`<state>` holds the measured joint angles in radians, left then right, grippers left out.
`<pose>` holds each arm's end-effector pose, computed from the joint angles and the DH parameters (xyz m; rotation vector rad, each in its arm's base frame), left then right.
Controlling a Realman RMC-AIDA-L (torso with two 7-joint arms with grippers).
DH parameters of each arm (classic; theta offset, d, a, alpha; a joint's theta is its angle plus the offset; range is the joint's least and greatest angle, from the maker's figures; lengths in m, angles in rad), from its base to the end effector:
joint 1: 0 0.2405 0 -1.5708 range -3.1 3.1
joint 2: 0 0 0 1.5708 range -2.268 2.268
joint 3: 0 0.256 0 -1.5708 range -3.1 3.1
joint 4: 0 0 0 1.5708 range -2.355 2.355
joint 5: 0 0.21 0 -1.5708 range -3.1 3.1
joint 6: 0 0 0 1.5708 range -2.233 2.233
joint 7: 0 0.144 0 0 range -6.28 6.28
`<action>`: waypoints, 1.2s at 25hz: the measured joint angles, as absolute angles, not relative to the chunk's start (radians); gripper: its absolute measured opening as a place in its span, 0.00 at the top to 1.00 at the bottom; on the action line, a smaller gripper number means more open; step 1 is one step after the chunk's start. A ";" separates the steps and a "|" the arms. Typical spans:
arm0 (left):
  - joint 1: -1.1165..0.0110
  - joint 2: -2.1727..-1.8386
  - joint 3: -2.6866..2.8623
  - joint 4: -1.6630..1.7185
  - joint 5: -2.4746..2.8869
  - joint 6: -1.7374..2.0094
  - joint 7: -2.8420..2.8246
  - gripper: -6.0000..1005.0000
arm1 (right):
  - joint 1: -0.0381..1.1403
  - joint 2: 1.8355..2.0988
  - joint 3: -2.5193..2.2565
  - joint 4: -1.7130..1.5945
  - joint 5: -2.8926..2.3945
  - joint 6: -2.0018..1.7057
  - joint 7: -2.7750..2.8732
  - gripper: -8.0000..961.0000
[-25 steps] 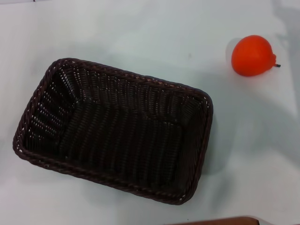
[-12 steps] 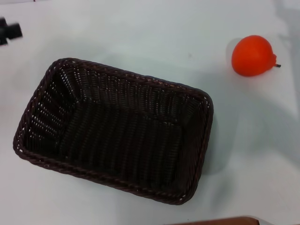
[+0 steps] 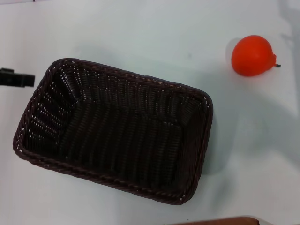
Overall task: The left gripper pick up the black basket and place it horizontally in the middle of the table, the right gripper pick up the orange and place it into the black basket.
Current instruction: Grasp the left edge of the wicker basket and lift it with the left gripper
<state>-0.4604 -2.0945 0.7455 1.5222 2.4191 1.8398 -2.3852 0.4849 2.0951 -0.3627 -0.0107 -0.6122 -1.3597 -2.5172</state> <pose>-0.2325 0.3167 0.1083 -2.4389 -1.2529 -0.0599 0.3604 0.3226 0.0632 -0.8334 -1.0652 -1.6090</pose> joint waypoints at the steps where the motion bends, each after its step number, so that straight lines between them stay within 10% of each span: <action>1: -0.463 -2.100 0.764 1.529 2.443 1.840 -2.406 0.33 | 0.484 2.095 -0.361 -0.011 -0.612 -1.360 -2.517 0.17; 30: -0.509 -2.161 0.882 1.444 2.637 1.789 -2.510 0.35 | 0.473 2.095 -0.337 0.003 -0.612 -1.346 -2.516 0.18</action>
